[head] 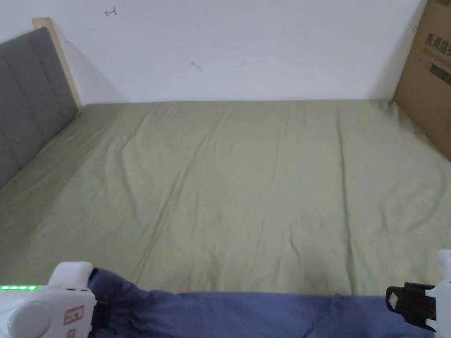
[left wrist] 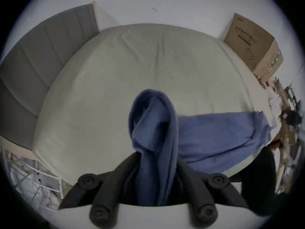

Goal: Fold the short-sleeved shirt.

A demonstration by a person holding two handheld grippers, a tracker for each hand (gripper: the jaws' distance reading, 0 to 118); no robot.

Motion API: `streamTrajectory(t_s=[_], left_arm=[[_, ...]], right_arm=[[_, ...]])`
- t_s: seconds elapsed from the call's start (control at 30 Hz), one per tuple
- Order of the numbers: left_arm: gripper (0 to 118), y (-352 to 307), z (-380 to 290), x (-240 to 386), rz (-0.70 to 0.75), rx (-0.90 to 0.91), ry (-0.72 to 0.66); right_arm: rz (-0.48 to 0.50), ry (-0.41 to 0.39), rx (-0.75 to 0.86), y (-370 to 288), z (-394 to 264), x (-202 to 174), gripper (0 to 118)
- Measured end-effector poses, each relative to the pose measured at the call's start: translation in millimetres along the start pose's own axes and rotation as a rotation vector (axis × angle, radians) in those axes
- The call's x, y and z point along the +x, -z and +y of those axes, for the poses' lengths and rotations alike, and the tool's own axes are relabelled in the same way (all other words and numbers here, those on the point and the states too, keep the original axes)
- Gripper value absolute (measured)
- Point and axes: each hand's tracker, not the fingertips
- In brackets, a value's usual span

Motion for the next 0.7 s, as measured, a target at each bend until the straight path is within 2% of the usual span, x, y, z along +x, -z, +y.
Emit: streamTrajectory(t_s=[0.07,0.23,0.3,0.33,0.37,0.43,0.47,0.63,0.67,0.7], left_arm=[[5,-2.2,5.4,22.1,-0.102,0.01,-0.018],[6,32.9,18.5,93.7,-0.36,-0.099,-0.072],[13,55.1,22.2,120.2,-0.424,-0.155,-0.081],[29,63.0,22.7,129.5,-0.448,-0.167,-0.075],[51,70.4,20.5,147.1,-0.494,-0.187,-0.066],[106,83.7,17.0,164.1,-0.549,-0.24,-0.052],[116,87.4,15.1,168.9,-0.567,-0.251,-0.046],[115,65.6,13.4,171.2,-0.522,-0.182,-0.007],[110,59.4,14.7,164.4,-0.48,-0.164,0.001],[97,53.2,15.4,156.9,-0.456,-0.143,0.013]], right_arm=[[0.009,0.004,0.002,-2.8,-2.4,1.3,0],[0.011,0.006,0.007,-9.9,-5.6,9.5,0],[0.004,0.011,0.008,-15.1,-6.9,12.0,0],[0.001,0.014,0.01,-17.0,-7.5,13.4,0],[-0.002,0.017,0.01,-19.2,-8.2,15.0,0],[-0.007,0.023,0.01,-18.9,-8.4,21.7,0],[-0.009,0.024,0.01,-20.0,-8.8,23.2,0],[-0.014,0.028,0.015,-19.3,-7.7,31.3,0],[-0.012,0.031,0.016,-17.9,-7.2,32.5,0],[-0.01,0.033,0.016,-16.4,-6.6,33.3,0]])
